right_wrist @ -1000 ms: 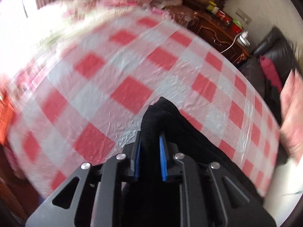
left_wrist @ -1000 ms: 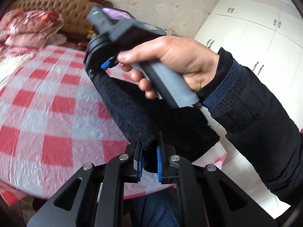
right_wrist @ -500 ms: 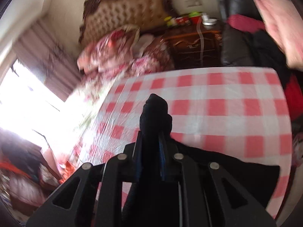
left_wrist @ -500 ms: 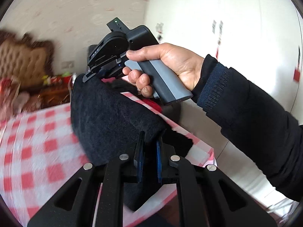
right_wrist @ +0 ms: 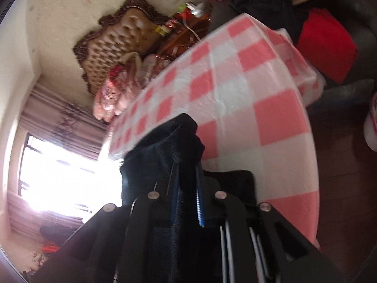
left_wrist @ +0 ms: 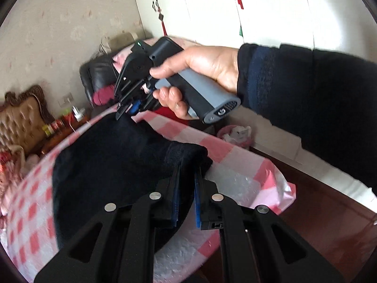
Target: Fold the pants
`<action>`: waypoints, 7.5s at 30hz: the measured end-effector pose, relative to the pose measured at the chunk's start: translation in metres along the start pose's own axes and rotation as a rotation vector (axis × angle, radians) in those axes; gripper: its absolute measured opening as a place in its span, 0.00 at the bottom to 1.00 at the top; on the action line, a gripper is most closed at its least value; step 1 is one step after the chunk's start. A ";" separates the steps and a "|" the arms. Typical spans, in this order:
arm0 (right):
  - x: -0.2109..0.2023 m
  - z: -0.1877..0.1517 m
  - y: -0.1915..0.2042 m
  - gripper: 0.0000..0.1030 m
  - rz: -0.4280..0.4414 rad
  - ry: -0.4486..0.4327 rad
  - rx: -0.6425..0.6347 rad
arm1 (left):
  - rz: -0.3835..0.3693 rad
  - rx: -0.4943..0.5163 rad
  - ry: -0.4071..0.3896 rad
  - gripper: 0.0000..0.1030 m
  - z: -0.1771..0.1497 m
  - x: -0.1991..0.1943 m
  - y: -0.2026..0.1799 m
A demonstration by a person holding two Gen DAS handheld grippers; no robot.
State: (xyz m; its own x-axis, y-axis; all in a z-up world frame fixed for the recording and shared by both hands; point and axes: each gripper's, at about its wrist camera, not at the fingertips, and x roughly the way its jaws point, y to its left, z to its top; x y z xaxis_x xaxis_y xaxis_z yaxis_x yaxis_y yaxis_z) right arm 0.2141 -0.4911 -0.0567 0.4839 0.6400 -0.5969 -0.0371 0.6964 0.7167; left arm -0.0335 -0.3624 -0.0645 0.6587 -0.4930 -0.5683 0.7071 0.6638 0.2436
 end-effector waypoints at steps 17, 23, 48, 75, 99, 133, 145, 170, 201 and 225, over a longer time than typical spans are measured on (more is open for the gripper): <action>-0.035 -0.058 0.008 0.75 -0.209 -0.069 -0.167 | -0.301 -0.111 -0.070 0.63 -0.001 -0.028 0.026; -0.039 -0.094 -0.001 0.75 -0.341 -0.079 -0.100 | -0.243 -0.767 -0.019 0.67 -0.053 -0.027 0.205; -0.014 -0.158 0.072 0.60 -0.763 -0.197 -0.273 | -0.171 -0.594 0.036 0.35 -0.055 -0.010 0.249; -0.008 -0.033 0.051 0.77 -0.388 -0.111 -0.196 | -0.231 -0.166 0.075 0.53 -0.069 -0.027 0.123; -0.023 -0.032 0.120 0.14 -0.162 -0.068 -0.393 | -0.410 -0.512 -0.032 0.25 -0.008 0.024 0.360; -0.049 -0.021 0.069 0.75 -0.036 -0.194 -0.198 | -0.732 0.197 0.170 0.03 0.090 0.123 0.244; -0.098 -0.127 0.032 0.75 -0.263 -0.251 -0.040 | -0.721 0.015 0.234 0.48 0.114 0.172 0.253; -0.057 -0.317 0.060 0.34 -0.182 -0.525 0.176 | -0.543 -0.236 0.381 0.01 0.094 0.209 0.243; -0.060 -0.334 0.075 0.56 -0.349 -0.519 0.017 | -0.733 0.222 0.217 0.03 0.000 0.024 0.103; -0.037 -0.312 0.077 0.35 -0.315 -0.599 0.216 | -0.890 0.119 0.319 0.03 0.027 0.036 0.108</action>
State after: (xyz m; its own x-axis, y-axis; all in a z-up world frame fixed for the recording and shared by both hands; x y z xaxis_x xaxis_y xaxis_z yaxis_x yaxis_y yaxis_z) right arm -0.0792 -0.3603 -0.0920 0.8432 0.0868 -0.5306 0.3278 0.6993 0.6353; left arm 0.0734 -0.3242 -0.0373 -0.2227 -0.6013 -0.7674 0.9484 0.0487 -0.3134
